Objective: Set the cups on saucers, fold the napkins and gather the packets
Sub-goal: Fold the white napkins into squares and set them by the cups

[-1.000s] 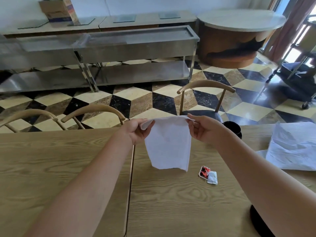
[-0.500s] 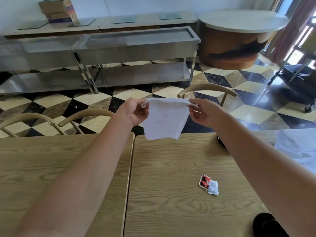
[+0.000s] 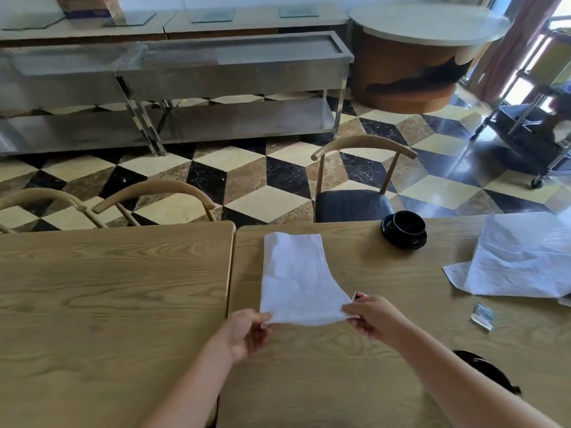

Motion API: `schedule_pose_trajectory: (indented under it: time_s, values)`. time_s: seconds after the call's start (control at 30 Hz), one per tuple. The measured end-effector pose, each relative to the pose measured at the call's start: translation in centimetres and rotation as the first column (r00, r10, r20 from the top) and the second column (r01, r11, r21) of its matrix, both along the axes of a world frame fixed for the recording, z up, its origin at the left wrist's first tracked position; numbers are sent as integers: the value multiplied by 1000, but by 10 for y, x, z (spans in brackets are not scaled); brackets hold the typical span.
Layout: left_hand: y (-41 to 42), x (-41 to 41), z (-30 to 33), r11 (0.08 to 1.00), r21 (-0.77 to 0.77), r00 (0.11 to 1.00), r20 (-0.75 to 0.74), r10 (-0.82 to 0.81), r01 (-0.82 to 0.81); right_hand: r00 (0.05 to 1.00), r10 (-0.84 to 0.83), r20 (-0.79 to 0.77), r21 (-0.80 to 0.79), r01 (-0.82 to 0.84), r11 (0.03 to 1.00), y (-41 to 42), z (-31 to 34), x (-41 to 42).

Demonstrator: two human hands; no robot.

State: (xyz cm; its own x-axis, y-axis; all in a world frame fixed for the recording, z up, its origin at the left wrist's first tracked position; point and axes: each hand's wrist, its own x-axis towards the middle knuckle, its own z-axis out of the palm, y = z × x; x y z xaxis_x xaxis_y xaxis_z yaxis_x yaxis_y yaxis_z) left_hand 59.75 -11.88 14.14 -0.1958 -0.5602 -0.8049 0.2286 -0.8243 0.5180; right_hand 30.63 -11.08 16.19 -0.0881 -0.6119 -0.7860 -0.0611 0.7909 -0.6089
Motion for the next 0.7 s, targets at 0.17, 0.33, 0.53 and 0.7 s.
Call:
schedule_pose_trajectory:
  time_s: [0.17, 0.33, 0.53, 0.7]
  values:
    - [76, -1, -65, 961, 242, 974, 147, -172, 133, 972, 179, -155, 214, -144, 966, 67, -55, -1]
    - [89, -6, -63, 960, 258, 967, 197, -160, 106, 967, 187, -175, 258, -138, 956, 81, -64, 3]
    - [46, -12, -42, 1000, 17, 973, 231, 19, -24, 990, 85, -113, 80, -76, 994, 49, -47, 6]
    - [0, -14, -30, 998, -26, 996, 72, 62, -60, 996, -67, -64, 2, 68, 998, 11, -41, 1]
